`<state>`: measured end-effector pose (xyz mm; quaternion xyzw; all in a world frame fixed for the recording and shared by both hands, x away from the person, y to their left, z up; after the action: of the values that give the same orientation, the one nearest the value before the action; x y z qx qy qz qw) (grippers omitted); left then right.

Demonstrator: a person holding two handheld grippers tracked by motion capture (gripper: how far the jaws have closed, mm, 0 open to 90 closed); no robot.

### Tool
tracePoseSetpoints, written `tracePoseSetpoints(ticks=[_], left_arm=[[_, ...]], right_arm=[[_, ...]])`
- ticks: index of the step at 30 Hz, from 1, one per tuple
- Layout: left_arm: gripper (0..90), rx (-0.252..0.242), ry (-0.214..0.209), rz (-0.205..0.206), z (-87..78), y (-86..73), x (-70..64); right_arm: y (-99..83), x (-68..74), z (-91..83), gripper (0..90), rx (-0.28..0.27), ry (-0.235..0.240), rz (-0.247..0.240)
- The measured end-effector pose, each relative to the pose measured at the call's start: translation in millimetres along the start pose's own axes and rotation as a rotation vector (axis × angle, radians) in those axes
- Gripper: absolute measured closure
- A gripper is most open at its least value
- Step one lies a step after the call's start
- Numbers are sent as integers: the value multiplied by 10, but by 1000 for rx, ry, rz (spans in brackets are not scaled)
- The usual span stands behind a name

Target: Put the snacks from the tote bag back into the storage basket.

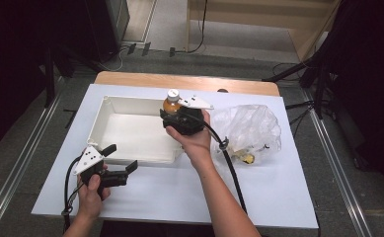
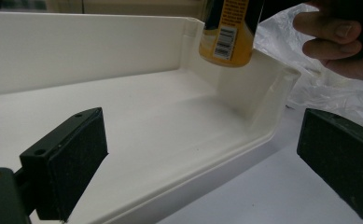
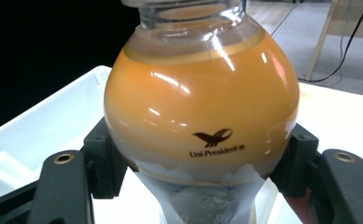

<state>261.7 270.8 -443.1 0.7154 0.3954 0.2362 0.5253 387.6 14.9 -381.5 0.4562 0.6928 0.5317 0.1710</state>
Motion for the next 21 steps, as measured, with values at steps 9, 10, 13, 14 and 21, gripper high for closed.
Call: tracePoseSetpoints(ticks=[9,10,13,14,21], left_arm=[[15,2,-2,-2,7,-8,7],[15,3,-2,-2,8,-8,6],[15,6,1,-2,11,-10,1],[15,6,1,-1,11,-11,2],[15,5,-1,-4,11,-13,6]], right_arm=[[-117,-35,63,339,23,-5,-6],[-130,-36,69,339,24,-6,-13],[-170,-40,84,339,31,-1,-28],[-188,-43,90,339,33,1,-25],[-264,-84,127,340,51,-3,-23]])
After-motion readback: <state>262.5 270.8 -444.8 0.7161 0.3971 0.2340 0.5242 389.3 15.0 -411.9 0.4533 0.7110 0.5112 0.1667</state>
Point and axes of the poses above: each handheld gripper's, and its own axes: z roughly forward along the jaws, y roughly out of its top, x roughly to its left, the point moved 1 cm from there along z, roughly forward along the jaws, and after that the axes turned 4 degrees about z, right-handed, at the moved point
